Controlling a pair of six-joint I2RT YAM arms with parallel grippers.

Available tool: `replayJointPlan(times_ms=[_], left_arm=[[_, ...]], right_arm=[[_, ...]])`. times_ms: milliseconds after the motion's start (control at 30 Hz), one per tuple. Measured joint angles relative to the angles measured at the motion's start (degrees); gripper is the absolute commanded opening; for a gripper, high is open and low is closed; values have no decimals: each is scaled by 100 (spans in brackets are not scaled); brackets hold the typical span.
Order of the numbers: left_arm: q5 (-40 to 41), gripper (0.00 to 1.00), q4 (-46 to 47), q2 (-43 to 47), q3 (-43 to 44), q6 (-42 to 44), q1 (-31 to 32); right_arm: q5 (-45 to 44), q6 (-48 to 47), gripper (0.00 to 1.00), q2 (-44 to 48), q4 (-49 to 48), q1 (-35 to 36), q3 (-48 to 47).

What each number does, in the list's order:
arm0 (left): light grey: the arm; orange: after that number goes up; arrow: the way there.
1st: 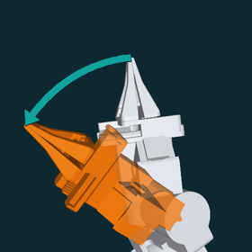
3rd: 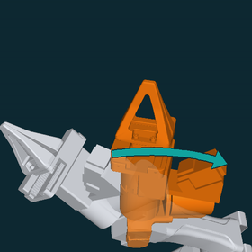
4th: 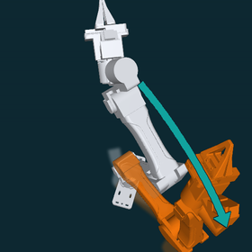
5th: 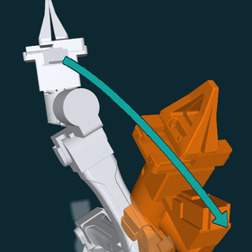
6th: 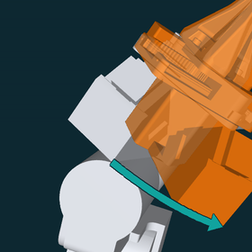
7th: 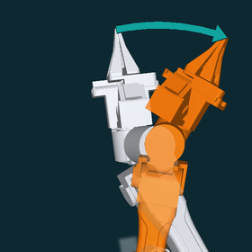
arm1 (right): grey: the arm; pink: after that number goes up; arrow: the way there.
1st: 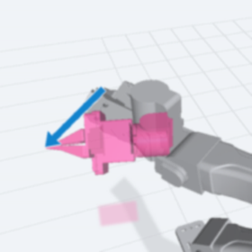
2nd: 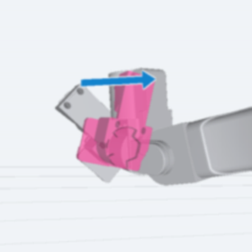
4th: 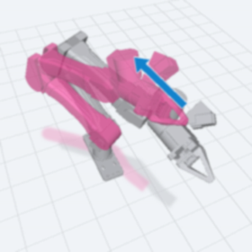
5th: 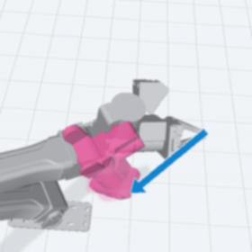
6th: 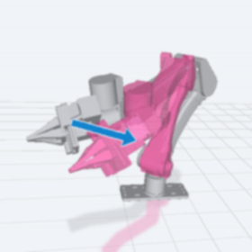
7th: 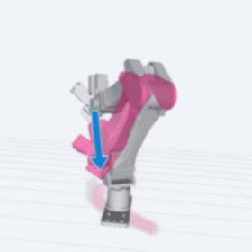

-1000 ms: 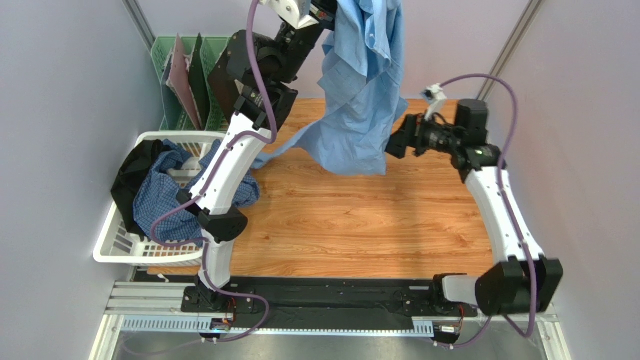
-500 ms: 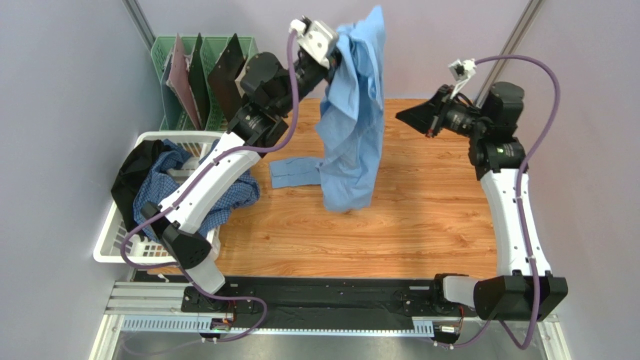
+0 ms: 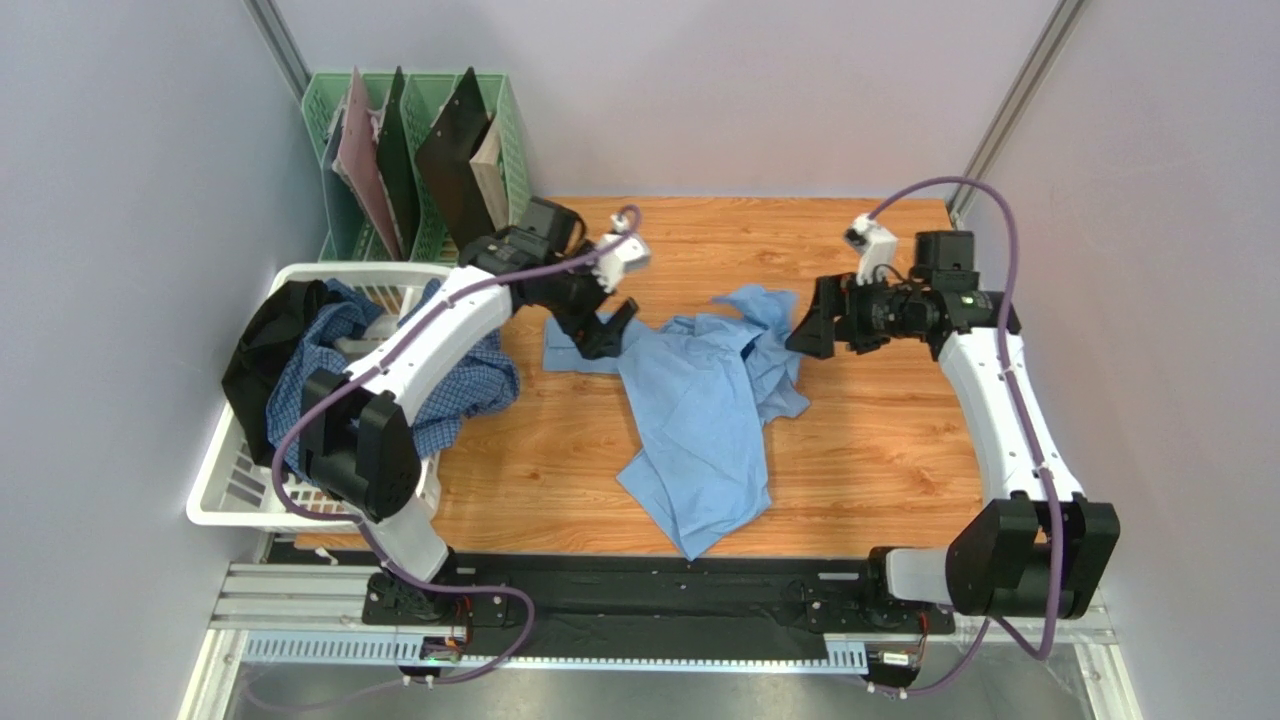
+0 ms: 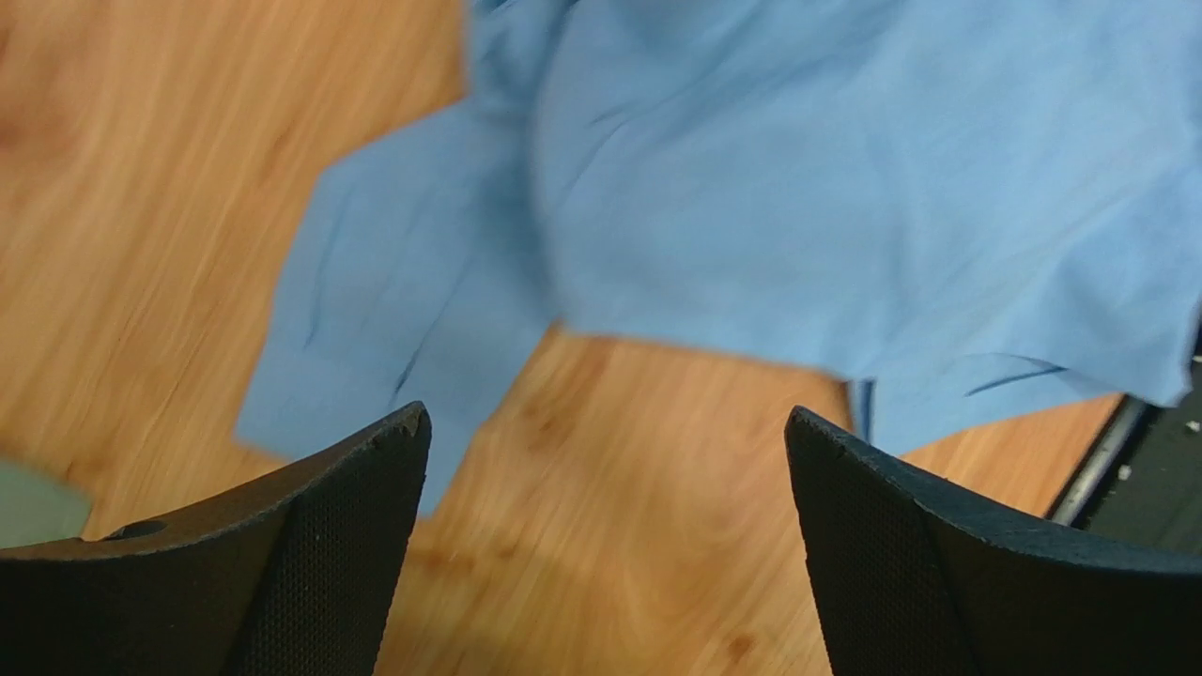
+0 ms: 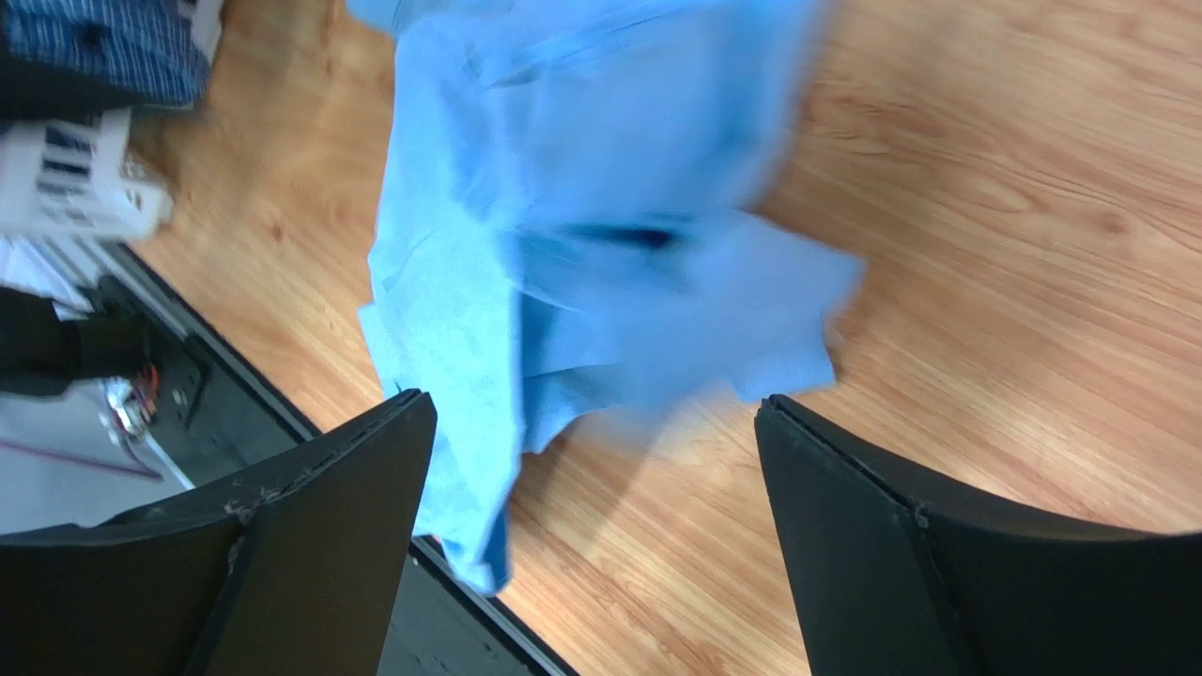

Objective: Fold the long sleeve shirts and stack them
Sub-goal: Move the shirt to the center of the board, then flatten the shirt out

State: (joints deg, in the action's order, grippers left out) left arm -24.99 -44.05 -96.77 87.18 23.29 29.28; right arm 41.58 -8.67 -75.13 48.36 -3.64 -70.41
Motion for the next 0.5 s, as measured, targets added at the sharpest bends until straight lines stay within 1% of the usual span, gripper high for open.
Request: replayJointPlan(times_ms=[100,167,300,433,500], left_arm=[[186,99,-321,-103,127,22,-682],[337,99,-474,-378,317,7,-911],[669,95,-717,-1401,901,-140,-931],[1029,95,-765,-2308,1213,-494,-901],[1241,95,-813,-2538,1285,-656,-901]], right_arm=[[-411,-256,92,-103,90,732,-26],[-721,-391,92,-293,83,1344,-81],[-1421,-584,91,-925,48,2485,-238],[-1904,-616,89,-1613,-2,3049,-505],[-2122,-599,81,-1891,-129,3147,-540]])
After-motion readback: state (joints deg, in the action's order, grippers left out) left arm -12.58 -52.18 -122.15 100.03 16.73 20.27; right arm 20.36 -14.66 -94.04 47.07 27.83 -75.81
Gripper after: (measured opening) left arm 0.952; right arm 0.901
